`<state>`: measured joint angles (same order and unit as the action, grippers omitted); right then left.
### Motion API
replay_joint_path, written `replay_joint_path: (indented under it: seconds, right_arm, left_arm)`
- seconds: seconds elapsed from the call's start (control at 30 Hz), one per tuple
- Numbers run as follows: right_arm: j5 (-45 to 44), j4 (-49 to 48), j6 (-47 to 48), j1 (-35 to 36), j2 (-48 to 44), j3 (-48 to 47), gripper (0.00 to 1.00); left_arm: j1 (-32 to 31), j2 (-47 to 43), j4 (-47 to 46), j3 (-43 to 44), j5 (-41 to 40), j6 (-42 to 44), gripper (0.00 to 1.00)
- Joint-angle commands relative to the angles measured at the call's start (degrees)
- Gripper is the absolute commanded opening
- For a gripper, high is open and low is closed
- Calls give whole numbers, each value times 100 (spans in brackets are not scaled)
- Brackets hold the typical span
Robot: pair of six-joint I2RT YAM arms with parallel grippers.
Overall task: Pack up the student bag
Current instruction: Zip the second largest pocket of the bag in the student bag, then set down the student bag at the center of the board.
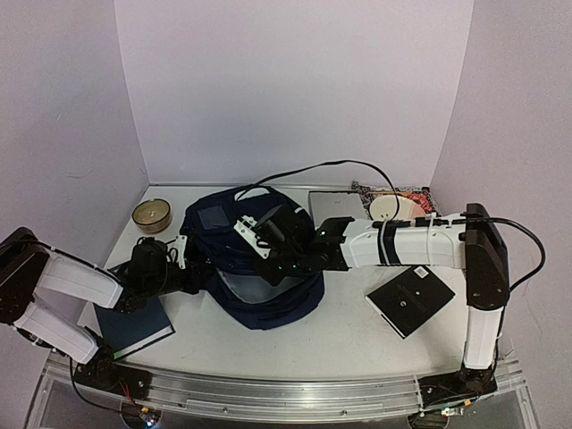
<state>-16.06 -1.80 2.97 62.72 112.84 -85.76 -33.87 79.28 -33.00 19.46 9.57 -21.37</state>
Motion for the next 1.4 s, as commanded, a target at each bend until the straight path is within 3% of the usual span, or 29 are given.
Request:
replay_joint_path:
  seconds: [0.0, 0.47, 0.77, 1.03, 1.17, 1.37]
  right_arm:
    - [-545, -4, -250, -82, 74, -258, 0]
    - [-772, 172, -366, -105, 651, -926, 0]
    - [-383, 172, -348, -99, 966, -1370, 0]
    - [-14, 39, -409, -109, 1148, -1445, 0]
    - [-60, -165, -564, -162, 934, -1078, 7]
    - [33, -442, -686, -189, 374, -393, 20]
  left_arm:
    - [-28, -487, -63, -106, 265, -481, 0]
    - [-560, -850, 1096, -32, 835, -1336, 0]
    - [-1896, -312, 1222, 1017, 722, -1461, 0]
    - [-2372, -57, 1187, 1528, 445, -1825, 0]
    - [-2405, 31, 1153, 1427, 201, -2193, 2]
    - [-2426, -15, 1095, 1284, 213, -2427, 18]
